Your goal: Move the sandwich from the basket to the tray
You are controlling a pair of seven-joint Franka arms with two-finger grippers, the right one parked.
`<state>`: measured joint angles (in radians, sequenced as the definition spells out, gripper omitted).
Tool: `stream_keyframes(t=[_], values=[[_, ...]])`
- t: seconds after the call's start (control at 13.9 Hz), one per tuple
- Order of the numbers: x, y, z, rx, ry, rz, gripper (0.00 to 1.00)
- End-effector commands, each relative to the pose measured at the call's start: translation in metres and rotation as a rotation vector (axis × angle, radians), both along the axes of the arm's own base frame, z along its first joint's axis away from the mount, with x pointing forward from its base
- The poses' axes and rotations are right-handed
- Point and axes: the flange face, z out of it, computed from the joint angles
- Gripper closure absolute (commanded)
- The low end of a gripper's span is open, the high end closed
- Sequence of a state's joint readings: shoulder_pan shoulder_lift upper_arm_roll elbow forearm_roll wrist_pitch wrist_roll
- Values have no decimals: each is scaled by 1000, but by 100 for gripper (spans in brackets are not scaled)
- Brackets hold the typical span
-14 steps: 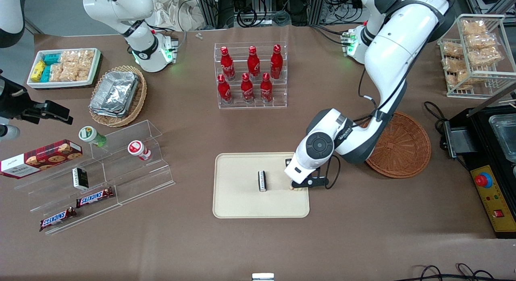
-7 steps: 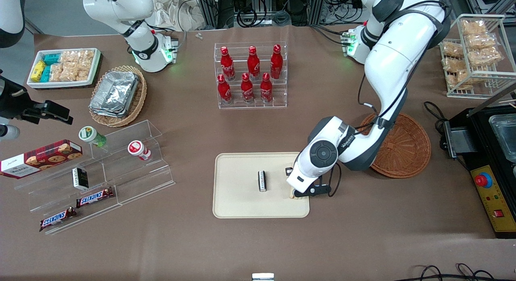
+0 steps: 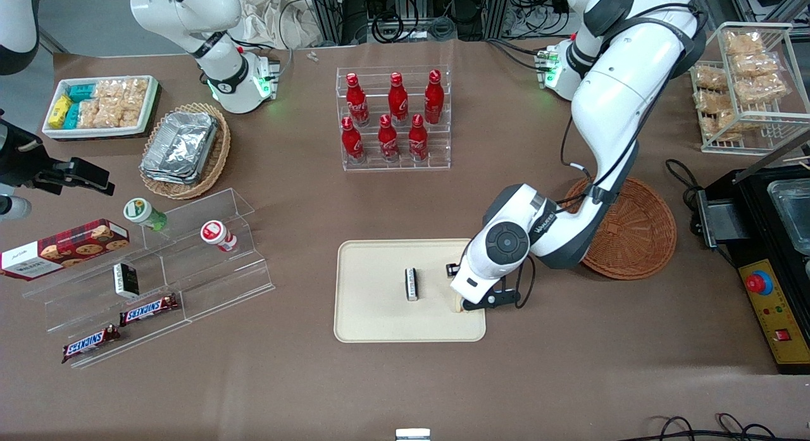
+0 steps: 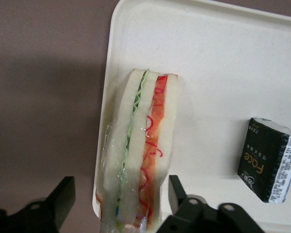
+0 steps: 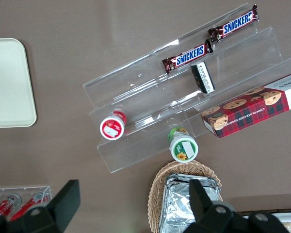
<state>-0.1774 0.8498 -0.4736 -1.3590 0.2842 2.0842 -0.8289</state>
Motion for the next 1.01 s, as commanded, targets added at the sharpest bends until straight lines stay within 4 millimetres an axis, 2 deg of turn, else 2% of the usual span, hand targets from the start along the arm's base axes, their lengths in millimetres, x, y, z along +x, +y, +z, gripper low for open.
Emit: stream_keyframes(t=[0.0, 0.14, 0.22, 0.29, 0.36, 0.43, 0.5, 0.58, 0.65, 0.72, 0.94], values=[[6, -4, 17, 5, -34, 26, 0], [12, 2, 58, 4, -84, 69, 0], [17, 19, 83, 18, -104, 88, 0], [23, 47, 97, 46, -90, 110, 0], [13, 57, 118, 88, -78, 94, 0], [7, 72, 140, 108, -86, 83, 0], [4, 97, 160, 113, -97, 80, 0], [-7, 108, 179, 116, -108, 59, 0], [-18, 129, 193, 129, -103, 42, 0], [-30, 159, 201, 151, -106, 30, 0], [-62, 252, 251, 47, -105, -51, 0]])
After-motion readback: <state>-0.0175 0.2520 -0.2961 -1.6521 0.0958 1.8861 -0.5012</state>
